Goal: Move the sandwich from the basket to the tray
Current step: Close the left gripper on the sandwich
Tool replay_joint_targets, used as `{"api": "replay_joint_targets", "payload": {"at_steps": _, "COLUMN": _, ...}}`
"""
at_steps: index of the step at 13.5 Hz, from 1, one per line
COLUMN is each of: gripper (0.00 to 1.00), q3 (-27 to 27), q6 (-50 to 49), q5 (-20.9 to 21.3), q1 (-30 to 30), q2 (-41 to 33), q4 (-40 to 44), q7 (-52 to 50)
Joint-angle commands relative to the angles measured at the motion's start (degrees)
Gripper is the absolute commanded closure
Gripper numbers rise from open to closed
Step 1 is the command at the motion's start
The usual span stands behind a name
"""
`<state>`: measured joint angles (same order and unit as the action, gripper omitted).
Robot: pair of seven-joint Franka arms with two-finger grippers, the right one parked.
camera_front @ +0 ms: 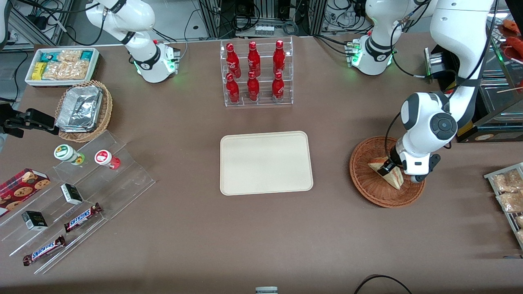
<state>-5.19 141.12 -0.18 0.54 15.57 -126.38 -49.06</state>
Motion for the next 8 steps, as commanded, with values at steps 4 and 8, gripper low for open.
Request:
{"api": "replay_joint_targets", "payload": {"at_steps": 4, "gripper": 1.00, "q3": -0.1, "q6": -3.8, "q5": 0.7, "q1": -0.2, "q2": -3.3, "q4": -0.7, "q7": 3.6}}
{"api": "replay_joint_targets", "payload": {"at_steps": 8, "gripper": 1.00, "q3": -0.8, "q6": -13.0, "q5": 0.7, "q1": 0.6, "q2": -5.4, "q4": 4.4, "q7": 5.7}}
